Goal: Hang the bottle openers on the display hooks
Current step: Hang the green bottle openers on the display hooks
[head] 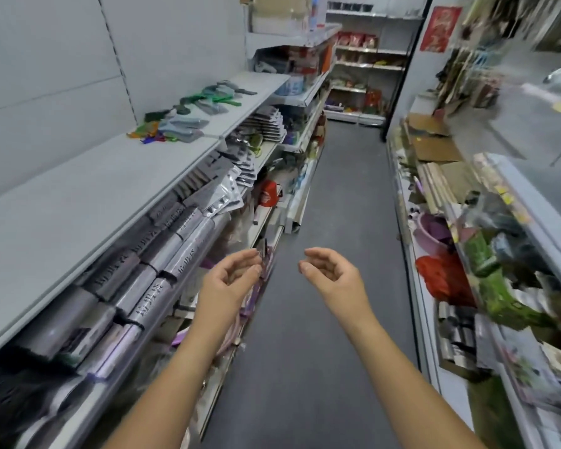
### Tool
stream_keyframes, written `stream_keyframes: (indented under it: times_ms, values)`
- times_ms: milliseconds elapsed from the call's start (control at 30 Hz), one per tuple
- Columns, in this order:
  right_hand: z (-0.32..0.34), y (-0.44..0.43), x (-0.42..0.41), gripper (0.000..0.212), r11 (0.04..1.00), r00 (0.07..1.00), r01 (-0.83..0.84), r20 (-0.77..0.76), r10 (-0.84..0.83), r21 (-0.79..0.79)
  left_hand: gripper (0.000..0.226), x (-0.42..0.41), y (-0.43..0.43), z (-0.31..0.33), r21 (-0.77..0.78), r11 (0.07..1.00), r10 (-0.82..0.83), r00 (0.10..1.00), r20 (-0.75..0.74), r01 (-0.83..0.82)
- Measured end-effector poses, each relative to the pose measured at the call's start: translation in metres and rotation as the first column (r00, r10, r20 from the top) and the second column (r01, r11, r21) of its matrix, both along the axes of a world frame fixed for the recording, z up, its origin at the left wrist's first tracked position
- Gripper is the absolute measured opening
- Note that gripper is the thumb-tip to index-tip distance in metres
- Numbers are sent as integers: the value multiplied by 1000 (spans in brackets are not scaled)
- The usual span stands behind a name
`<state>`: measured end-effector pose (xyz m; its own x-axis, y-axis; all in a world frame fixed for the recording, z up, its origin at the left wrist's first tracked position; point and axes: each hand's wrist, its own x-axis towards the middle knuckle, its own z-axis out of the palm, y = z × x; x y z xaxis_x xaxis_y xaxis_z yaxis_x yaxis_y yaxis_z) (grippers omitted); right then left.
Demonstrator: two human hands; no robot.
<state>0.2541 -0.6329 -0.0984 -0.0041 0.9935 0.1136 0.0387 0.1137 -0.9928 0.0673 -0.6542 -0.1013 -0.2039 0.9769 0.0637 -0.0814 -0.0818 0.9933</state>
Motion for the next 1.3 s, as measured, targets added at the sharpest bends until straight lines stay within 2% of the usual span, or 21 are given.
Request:
stream_keyframes:
  times_ms: [200,467,833,1000,1133,1300]
  values:
    - [-2,158,8,19,996,996,-84,-28,85,18,26,13,143,-4,17,996,87,993,-84,-86]
    - [37,361,5,20,967,967,-254,4,254,-2,25,4,310,49,16,956,293,951,-101,-293]
    - [59,589,-78,21,915,913,-403,78,399,36,26,-59,510,76,77,899,435,899,-49,-431]
    - [75,674,-127,23,864,861,-503,102,498,25,29,-106,573,85,62,842,539,841,-51,-536]
    - [79,729,-164,25,841,838,-539,131,530,42,30,-134,600,90,14,795,604,789,-114,-607]
    - [73,779,-220,22,730,720,-682,211,661,41,34,-162,610,88,-12,681,715,669,-200,-732]
